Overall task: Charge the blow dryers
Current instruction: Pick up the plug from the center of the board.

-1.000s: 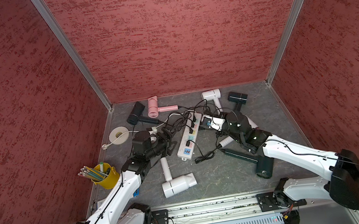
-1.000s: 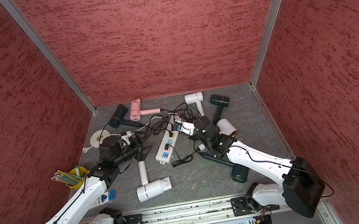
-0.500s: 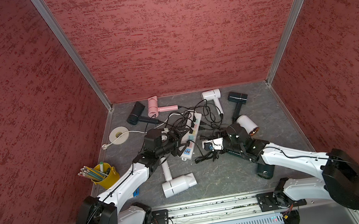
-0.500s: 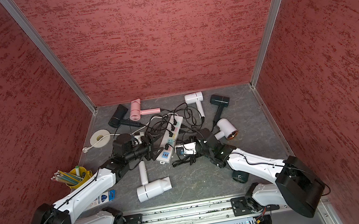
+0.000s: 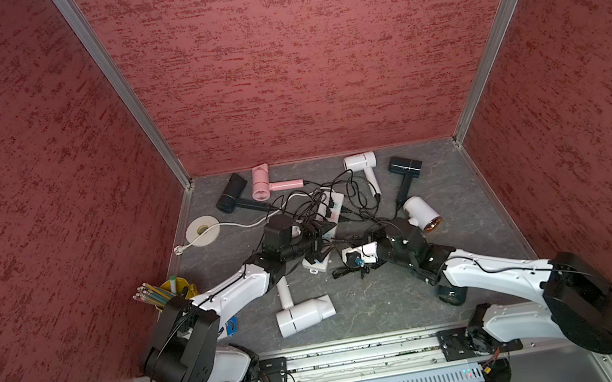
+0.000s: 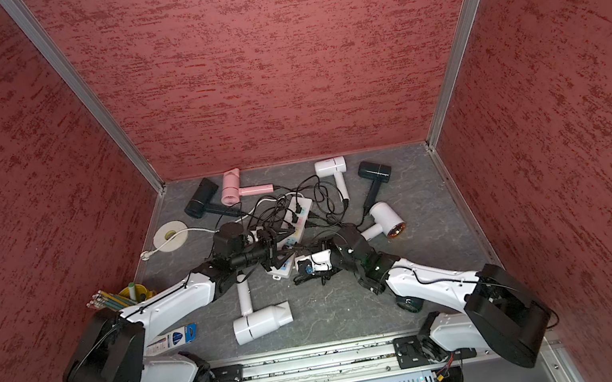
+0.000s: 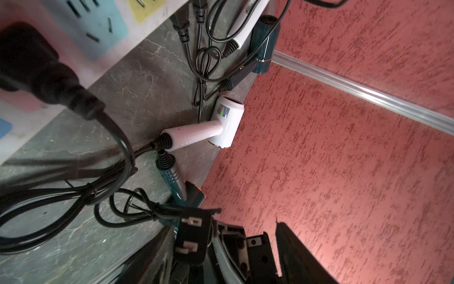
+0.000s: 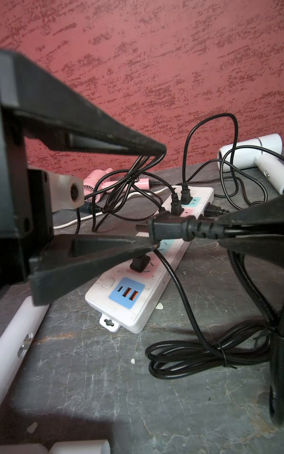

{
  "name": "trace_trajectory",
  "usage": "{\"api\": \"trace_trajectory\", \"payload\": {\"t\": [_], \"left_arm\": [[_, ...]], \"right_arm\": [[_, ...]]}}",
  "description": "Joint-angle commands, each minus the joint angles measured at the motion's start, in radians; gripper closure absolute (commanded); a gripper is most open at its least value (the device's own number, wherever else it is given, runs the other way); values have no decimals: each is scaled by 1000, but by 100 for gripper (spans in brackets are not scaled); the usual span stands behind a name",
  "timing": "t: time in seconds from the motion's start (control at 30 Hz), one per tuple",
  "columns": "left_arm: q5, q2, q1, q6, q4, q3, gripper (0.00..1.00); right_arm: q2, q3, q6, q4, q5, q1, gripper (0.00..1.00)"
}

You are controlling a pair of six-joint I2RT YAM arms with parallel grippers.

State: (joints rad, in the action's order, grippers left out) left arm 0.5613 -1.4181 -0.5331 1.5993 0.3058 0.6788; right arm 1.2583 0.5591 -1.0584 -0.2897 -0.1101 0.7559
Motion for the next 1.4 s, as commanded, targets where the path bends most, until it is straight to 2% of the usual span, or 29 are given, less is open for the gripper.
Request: {"api": "trace_trajectory", "payload": {"t": [0.0,0.33,0.5,0.67,0.7,0.73,0.77,0.8,0.93,1.0,1.13,1.3,1.37], "left_arm": [[18,-31,-5,40,107,2,41],[34,-94,-5,69,225,-7,68],[34,-89,-5,66,228,-13,86],[31,-79,-5,63,223,-20,91],[28,-76,-5,62,221,-22,91],[27,-74,-5,62,218,-22,91],[26,-73,-5,62,216,-22,91],[24,-70,-5,61,215,-22,91],[19,-67,-1,60,208,-21,92],[13,-64,0,60,209,-19,93],[8,-64,1,65,223,-19,93],[-6,-64,1,64,222,-16,93],[-9,-66,1,65,226,-13,93]], "right_arm": [[-32,-15,26,-52,-37,11,100],[-84,-44,59,-69,-81,13,100],[-79,-51,76,-72,-84,13,100],[-63,-38,143,-69,-84,12,100],[-61,-31,176,-73,-76,13,100],[-60,-22,227,-73,-67,13,90],[-60,-8,288,-66,-57,13,68],[-60,5,334,-50,-57,13,59],[-81,51,579,1,-47,13,45],[-94,63,709,12,-22,13,44],[-146,22,974,-26,-61,12,45],[-235,-73,1223,-108,-142,13,49],[-274,-135,1338,-207,-195,13,51]]}}
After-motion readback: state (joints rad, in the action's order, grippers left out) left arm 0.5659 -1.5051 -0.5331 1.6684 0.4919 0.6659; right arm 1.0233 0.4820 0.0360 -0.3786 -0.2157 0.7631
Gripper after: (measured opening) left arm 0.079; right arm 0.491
